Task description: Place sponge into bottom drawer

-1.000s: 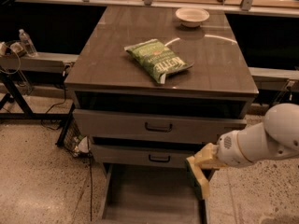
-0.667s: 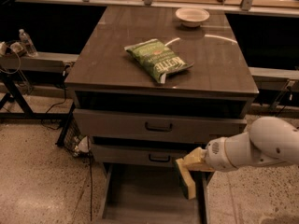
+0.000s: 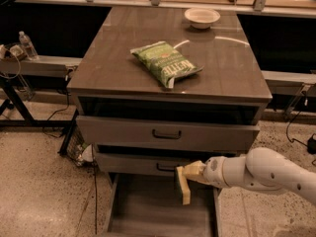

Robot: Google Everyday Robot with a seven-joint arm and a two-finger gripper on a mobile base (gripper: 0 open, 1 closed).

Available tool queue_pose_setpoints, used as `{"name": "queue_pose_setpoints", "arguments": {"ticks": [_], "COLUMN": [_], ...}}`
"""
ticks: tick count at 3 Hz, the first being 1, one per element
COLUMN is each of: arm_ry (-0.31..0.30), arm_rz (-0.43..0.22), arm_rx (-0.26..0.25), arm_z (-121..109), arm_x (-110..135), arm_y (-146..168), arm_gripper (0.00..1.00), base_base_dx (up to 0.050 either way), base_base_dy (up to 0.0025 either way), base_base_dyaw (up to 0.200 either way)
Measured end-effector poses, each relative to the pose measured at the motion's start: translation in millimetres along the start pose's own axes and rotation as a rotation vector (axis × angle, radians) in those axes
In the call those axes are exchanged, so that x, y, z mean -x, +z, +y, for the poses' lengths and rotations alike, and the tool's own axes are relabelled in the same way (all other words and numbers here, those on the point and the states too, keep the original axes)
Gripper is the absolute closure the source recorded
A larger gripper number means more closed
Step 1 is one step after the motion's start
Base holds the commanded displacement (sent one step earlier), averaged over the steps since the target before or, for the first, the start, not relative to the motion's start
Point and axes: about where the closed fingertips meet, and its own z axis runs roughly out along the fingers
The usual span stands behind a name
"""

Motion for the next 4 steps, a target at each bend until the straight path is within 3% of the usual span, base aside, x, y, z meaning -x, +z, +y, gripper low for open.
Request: {"name": "queue_pose_setpoints", "arguments": {"ticks": [1,2,4], "arm_ry": [0.000,0.003,0.016], "arm_rz": [0.000,-0.012,-0.083], "arm_rx": [0.000,0.035,0.104], "arm_z": [0,-9,-50], "arm_x": [0,-1,5], "arm_y": [0,22,98], "arm_gripper": [1.00,1.00,1.00], "base_base_dx": [0.000,0.000,0.000], "base_base_dy": [0.00000,0.00000,0.00000], "base_base_dyaw": [0.000,0.000,0.000]}}
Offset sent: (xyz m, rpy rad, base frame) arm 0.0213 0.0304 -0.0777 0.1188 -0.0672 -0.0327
